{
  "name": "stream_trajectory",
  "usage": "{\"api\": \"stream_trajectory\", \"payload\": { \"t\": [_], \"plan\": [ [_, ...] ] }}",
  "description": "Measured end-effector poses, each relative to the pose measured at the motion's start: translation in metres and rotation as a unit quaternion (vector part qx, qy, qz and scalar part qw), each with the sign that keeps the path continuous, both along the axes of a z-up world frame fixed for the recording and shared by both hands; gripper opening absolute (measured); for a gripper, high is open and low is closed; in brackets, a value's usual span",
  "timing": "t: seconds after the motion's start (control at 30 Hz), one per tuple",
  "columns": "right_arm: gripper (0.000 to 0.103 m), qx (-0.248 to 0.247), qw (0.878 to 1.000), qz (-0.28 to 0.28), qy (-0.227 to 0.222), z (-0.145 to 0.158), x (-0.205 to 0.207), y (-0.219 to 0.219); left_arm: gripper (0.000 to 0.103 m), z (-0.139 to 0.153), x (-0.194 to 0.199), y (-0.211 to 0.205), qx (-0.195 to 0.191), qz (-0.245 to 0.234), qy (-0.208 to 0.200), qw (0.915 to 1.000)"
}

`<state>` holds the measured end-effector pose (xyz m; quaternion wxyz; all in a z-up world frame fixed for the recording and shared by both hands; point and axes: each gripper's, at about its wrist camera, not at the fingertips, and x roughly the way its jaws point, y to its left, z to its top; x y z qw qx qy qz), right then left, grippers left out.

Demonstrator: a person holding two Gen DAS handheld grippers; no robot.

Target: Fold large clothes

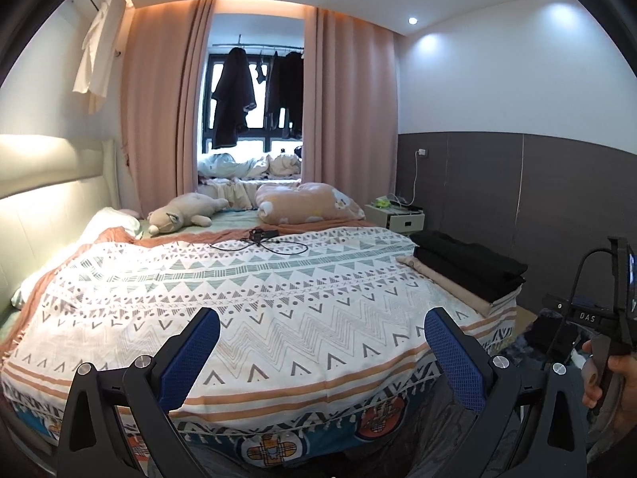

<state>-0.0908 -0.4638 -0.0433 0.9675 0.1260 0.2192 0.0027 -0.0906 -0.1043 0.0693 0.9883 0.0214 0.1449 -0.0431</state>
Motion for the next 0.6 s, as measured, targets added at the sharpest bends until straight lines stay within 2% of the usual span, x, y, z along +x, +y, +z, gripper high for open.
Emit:
{"api": "stream_trajectory", "payload": {
  "t": [0.6],
  "plan": [
    [0.103,-0.006,1.000,0.008,0.011,-0.005,0.009,0.011,0.103,-0.006,0.005,0.003,-0.008,-0.003,0.022,0.9997]
  ]
}}
